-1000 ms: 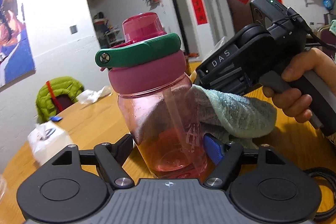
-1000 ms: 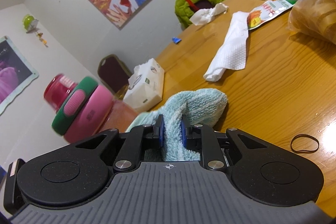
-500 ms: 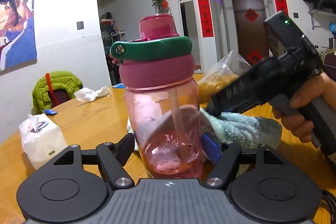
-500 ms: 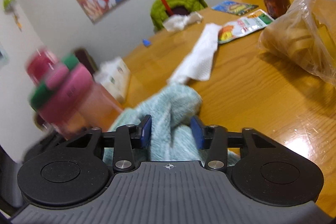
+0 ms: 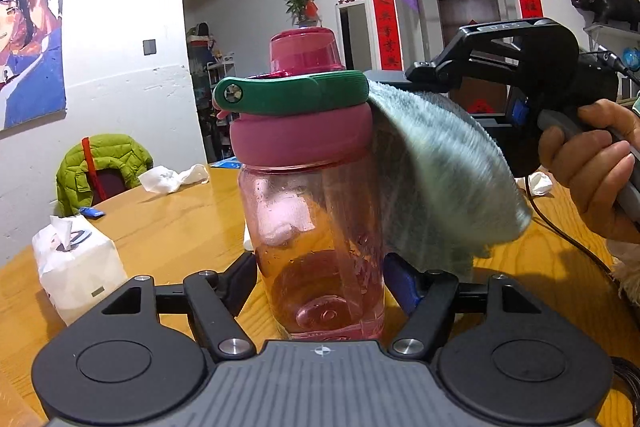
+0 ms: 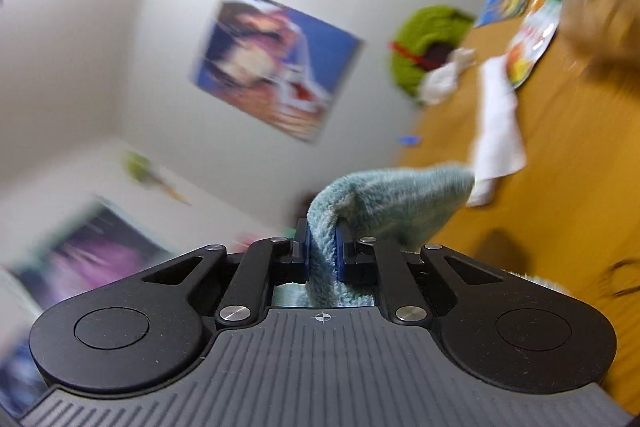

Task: Clean container
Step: 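Raise the towel with the right gripper and press it against the bottle's shoulder, then hold the bottle with the left gripper while the right gripper rubs the towel around its base, then hold the pink bottle with the left gripper while the right gripper wipes its side with the blue towel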

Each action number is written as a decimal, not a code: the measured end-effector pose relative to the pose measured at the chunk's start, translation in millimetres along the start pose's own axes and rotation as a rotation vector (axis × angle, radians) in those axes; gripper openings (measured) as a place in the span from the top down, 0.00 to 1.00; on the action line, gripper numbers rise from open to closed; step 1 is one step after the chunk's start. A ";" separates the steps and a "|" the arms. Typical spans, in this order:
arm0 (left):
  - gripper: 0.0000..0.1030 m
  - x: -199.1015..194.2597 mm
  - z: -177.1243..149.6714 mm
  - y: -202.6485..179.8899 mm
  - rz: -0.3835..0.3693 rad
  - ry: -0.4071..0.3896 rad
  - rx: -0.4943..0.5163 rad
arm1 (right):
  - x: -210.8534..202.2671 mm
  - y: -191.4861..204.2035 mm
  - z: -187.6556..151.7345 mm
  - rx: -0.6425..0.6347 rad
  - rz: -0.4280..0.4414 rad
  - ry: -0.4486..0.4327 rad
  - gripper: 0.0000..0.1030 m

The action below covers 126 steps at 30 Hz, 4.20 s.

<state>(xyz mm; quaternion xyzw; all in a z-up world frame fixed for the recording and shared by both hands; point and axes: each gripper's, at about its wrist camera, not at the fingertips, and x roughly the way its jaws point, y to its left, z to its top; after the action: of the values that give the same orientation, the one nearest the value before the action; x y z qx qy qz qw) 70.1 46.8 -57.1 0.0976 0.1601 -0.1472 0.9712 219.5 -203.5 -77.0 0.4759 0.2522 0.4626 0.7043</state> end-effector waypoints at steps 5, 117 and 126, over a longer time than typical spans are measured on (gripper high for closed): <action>0.34 -0.1 -0.1 1.0 0.011 -0.002 -0.008 | 16.9 -13.7 -6.6 0.026 -0.074 0.082 0.85; 0.27 -7.6 10.5 -5.1 0.051 0.078 0.022 | 31.9 13.3 -18.2 -0.294 -0.395 0.013 0.88; 0.25 12.9 5.9 4.3 0.050 0.022 0.001 | 40.7 2.1 -17.0 -0.178 -0.321 0.130 0.84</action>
<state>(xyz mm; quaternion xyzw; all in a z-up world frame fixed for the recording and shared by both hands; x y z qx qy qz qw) 84.8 46.1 -55.5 0.1038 0.1683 -0.1219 0.9726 223.2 -159.5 -78.8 0.3345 0.3278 0.3944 0.7907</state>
